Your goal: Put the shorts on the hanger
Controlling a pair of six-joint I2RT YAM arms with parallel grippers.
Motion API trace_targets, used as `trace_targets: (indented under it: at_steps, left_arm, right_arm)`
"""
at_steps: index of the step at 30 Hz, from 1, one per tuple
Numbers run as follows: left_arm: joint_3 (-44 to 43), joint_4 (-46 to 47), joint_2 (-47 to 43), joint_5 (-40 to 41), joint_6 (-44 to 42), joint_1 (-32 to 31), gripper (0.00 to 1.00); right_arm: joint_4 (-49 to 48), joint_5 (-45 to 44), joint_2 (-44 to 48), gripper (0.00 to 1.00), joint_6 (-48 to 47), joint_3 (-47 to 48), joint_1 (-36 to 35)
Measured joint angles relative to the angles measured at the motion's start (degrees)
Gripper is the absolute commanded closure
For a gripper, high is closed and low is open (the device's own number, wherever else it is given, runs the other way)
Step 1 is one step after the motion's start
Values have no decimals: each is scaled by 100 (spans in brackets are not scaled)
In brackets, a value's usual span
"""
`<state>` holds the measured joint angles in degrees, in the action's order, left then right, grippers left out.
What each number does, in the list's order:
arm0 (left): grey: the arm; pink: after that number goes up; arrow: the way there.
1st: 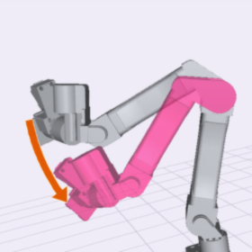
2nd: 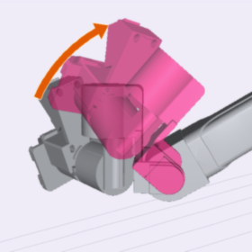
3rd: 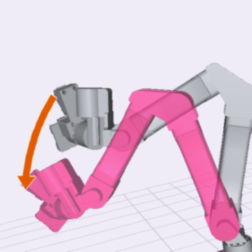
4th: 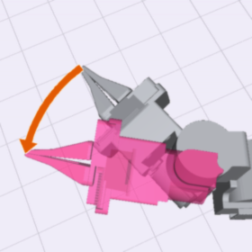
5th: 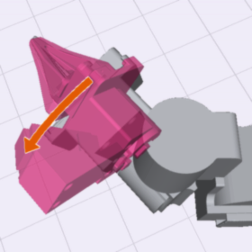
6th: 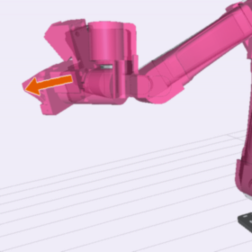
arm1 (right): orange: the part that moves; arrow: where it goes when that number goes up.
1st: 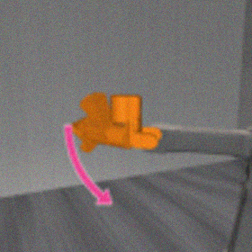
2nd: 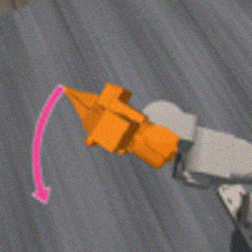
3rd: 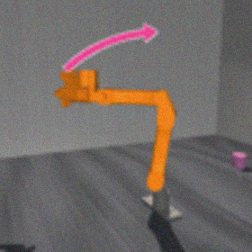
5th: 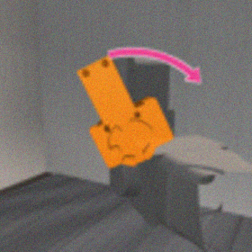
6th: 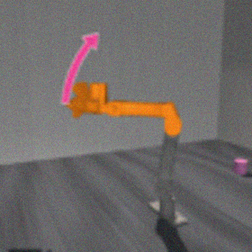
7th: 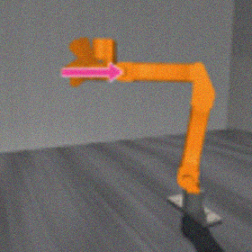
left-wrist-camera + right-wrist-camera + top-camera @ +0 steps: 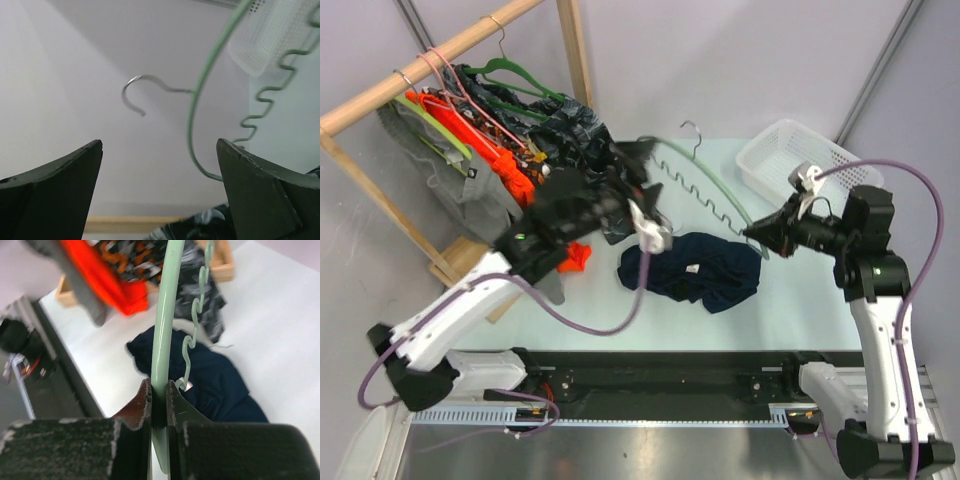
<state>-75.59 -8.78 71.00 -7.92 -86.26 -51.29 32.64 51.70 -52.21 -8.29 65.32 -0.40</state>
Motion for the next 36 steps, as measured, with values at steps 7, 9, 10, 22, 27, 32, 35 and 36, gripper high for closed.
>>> trace_targets:
  at_steps: [7, 9, 10, 22, 27, 32, 35, 36]
  left_arm:
    - [-369, -509, -957, -1158, 3383, 1196, 2]
    - [-483, -739, -984, -1696, 4096, 1567, 4]
    - [-520, -868, -977, -1963, 4319, 1738, 5]
    - [723, -2922, -1178, -3753, 3438, 2039, 16]
    - [984, -3147, -1047, -3724, 3021, 1834, 32]
    - [1486, -3025, -984, -3683, 3178, 1580, 87]
    - [1593, -3001, -914, -3652, 3517, 1534, 98]
    - [1593, -3040, -909, -3635, 3602, 1534, 100]
  right_arm:
    - [1738, 525, 1034, 100, -1502, 61, -9]
    - [2382, 546, 1274, 100, -2035, 162, -15]
    - [2616, 560, 1344, 100, -2225, 195, -24]
    - [4452, 492, 1541, 100, -3646, 243, -551]
    - [4588, 498, 1480, 100, -3917, 243, -715]
    - [4640, 509, 1252, 100, -4177, 245, -748]
    - [4695, 483, 1073, 98, -4253, 245, -774]
    - [4701, 466, 1016, 95, -4251, 245, -774]
